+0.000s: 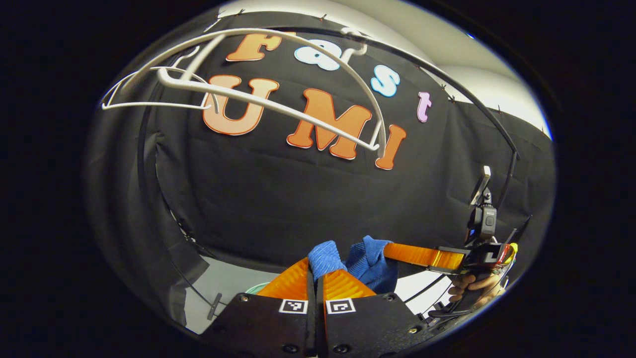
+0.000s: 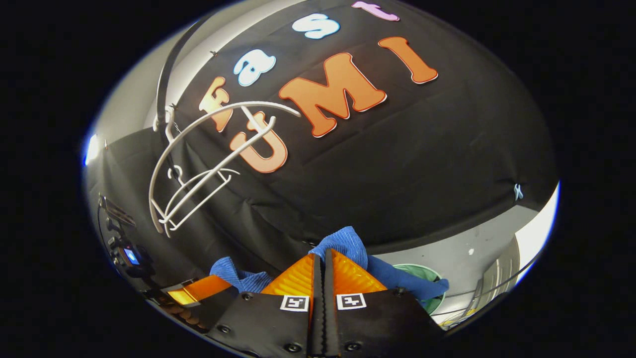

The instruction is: Grasp the clothes on the hanger with both hands and then place them into the laundry hamper below.

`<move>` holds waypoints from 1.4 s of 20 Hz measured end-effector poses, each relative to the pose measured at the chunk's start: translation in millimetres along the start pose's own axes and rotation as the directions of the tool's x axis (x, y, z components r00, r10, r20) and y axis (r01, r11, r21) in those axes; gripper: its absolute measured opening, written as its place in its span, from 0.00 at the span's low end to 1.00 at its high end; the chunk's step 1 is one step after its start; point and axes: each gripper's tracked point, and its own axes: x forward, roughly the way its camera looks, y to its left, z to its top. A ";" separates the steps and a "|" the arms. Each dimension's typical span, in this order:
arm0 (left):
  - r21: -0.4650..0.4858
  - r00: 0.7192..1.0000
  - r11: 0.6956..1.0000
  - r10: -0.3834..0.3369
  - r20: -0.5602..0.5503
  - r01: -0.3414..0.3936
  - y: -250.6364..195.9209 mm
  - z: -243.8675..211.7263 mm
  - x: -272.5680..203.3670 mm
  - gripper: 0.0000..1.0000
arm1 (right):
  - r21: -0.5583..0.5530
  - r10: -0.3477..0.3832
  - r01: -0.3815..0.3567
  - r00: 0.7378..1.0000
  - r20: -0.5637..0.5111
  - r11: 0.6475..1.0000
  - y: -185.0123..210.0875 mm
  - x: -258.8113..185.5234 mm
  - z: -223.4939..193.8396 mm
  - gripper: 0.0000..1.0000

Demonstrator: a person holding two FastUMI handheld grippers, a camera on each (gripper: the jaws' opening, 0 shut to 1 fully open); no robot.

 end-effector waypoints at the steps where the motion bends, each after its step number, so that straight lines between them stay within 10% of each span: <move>1: 0.000 1.000 1.000 -0.003 -0.010 0.003 -2.2 -3.6 7.9 0.00 | -0.023 -0.023 0.023 1.000 -0.005 0.999 -6.2 2.7 -2.2 0.07; 14: 0.090 0.968 0.996 0.042 -0.249 -0.020 3.4 -86.9 108.7 0.00 | -0.206 -0.275 0.244 0.952 -0.138 0.948 -94.1 57.6 -60.2 0.07; 28: 0.044 0.793 0.992 0.122 -0.597 -0.119 55.1 -239.5 130.0 0.01 | -0.264 -0.370 0.286 0.854 -0.364 0.921 -150.0 102.7 -148.7 0.07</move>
